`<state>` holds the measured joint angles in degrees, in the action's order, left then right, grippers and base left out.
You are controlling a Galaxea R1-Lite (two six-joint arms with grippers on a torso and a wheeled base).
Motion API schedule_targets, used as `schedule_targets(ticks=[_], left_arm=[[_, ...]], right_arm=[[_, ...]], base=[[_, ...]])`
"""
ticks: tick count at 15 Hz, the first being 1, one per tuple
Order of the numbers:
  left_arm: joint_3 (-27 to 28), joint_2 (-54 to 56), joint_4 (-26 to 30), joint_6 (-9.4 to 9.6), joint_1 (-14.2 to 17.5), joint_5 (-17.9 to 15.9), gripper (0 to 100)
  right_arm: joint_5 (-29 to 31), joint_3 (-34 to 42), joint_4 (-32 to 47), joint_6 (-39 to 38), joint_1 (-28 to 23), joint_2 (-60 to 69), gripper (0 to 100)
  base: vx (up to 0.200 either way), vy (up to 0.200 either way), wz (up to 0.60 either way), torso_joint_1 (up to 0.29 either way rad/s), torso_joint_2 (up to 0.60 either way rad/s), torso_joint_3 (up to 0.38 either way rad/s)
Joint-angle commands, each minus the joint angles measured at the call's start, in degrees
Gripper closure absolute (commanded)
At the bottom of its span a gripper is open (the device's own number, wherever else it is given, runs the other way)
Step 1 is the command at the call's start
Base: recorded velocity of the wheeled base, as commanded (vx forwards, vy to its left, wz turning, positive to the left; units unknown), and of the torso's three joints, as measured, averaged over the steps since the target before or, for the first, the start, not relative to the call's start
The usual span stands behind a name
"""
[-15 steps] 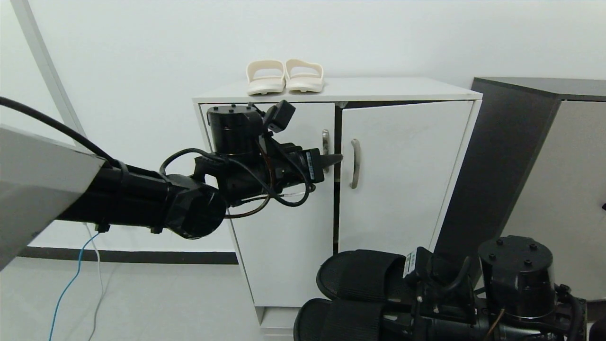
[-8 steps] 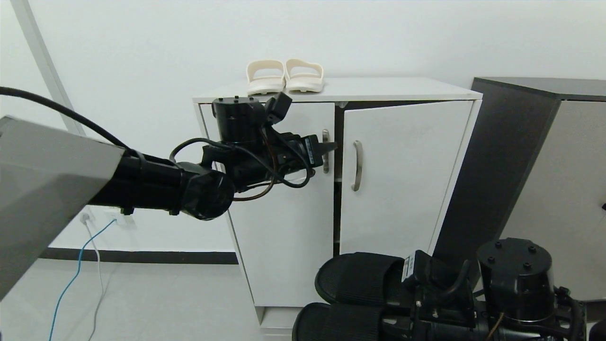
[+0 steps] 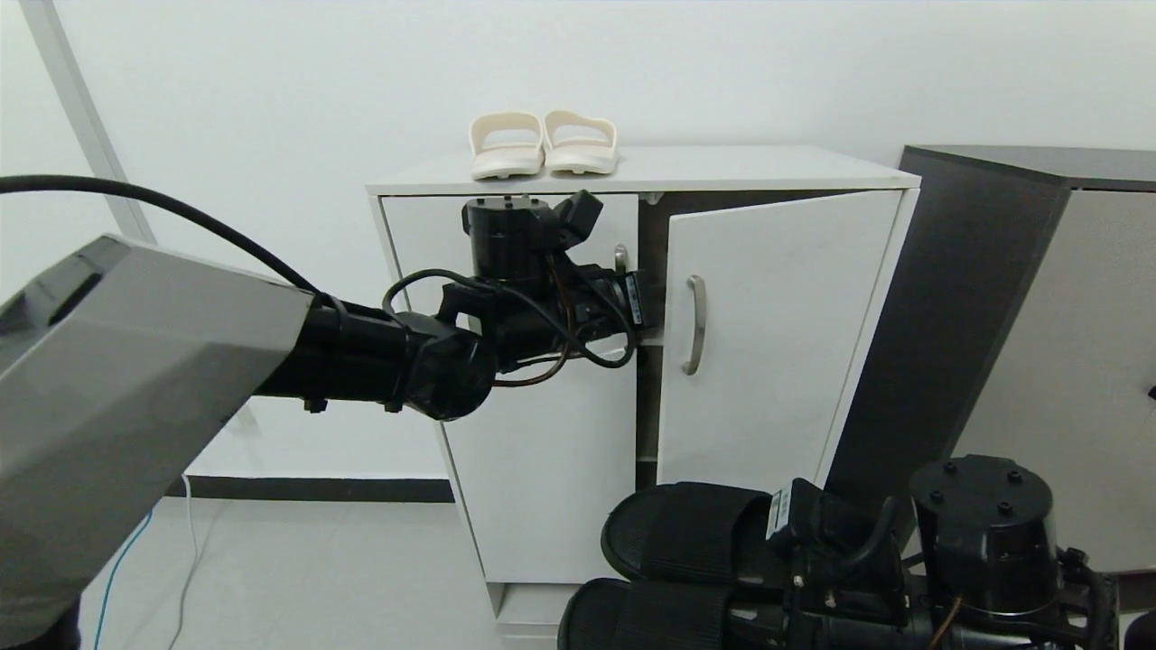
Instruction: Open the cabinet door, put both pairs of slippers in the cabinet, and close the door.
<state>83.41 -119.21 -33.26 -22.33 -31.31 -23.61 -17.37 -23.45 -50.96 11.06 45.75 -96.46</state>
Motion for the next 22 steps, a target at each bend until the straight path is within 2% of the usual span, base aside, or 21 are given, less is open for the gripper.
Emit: schedule_targets(ticks=[1, 4, 6, 8, 10, 11, 14, 15, 16, 17, 18, 19, 20, 22], left_arm=[[-4.1, 3.5, -1.2, 0.18, -2.3, -0.1, 100], [-8.8, 6.1, -6.1, 0.18, -6.7, -0.6, 100], [-8.5, 5.6, -7.2, 0.18, -8.2, -0.6, 100], [-8.4, 5.3, -7.2, 0.18, -8.1, -0.6, 100], [-9.8, 6.4, -7.3, 0.27, -3.8, 0.1, 100], [-12.2, 9.3, -7.3, 0.36, -1.3, 0.2, 100], [-24.1, 20.5, -7.3, 1.42, 4.1, 0.4, 100], [-33.4, 29.9, -6.9, 3.35, 6.4, 0.5, 100], [-40.0, 36.0, -6.7, 4.58, 7.3, 1.6, 100], [-46.3, 41.4, -6.7, 6.25, 7.7, 4.8, 100], [-52.4, 46.1, -6.7, 8.09, 7.7, 9.5, 100], [-58.9, 50.6, -6.8, 9.24, 7.7, 14.3, 100], [-62.1, 52.7, -6.8, 9.76, 7.7, 16.7, 100], [-74.0, 62.5, -6.7, 11.52, 8.6, 26.6, 100]], right_arm=[[0.0, 0.0, 0.0, 0.0, 0.0, 0.0, 100], [0.0, 0.0, 0.0, 0.1, 0.1, 0.0, 100], [0.0, 0.0, 0.0, 0.1, 0.2, 0.0, 100], [0.0, 0.1, -0.1, 0.1, 0.2, 0.0, 100], [0.1, 0.0, -0.2, 0.0, -0.1, -0.1, 100], [0.1, -0.2, -0.2, 0.0, -0.7, -0.2, 100], [0.1, -0.5, -0.3, 0.0, -2.2, -0.9, 100], [-0.1, -0.8, -0.3, -0.1, -3.2, -1.5, 100], [-0.1, -1.1, -0.4, -0.2, -3.8, -2.2, 100], [-0.2, -1.4, -0.4, -0.2, -4.5, -3.0, 100], [-0.2, -1.8, -0.4, -0.2, -5.1, -3.9, 100], [-0.2, -2.1, -0.4, -0.2, -5.6, -4.9, 100], [-0.2, -2.2, -0.4, -0.3, -5.7, -5.1, 100], [-0.2, -2.3, -0.4, -0.2, -5.9, -5.8, 100]], base=[[-0.2, 0.0, 0.0, 0.007, -0.01, 0.002], [-0.2, 0.0, 0.0, 0.001, 0.0, 0.007], [-0.2, 0.0, 0.0, 0.0, 0.0, 0.014], [-0.2, 0.0, 0.0, 0.002, 0.0, 0.005], [0.0, 0.0, 0.0, 0.0, 0.0, 0.0], [0.0, 0.0, 0.0, 0.0, 0.0, 0.0], [0.0, 0.0, 0.0, 0.0, 0.0, 0.0], [0.0, 0.0, 0.0, 0.0, 0.0, 0.0], [0.0, 0.0, 0.0, 0.0, 0.0, 0.0], [0.0, 0.0, 0.0, 0.0, 0.0, 0.0], [0.0, 0.0, 0.0, 0.0, 0.0, 0.0], [0.0, 0.0, 0.0, 0.0, 0.0, 0.0], [0.0, 0.0, 0.0, 0.0, 0.0, 0.0], [0.0, 0.0, 0.0, 0.0, 0.0, 0.0]])
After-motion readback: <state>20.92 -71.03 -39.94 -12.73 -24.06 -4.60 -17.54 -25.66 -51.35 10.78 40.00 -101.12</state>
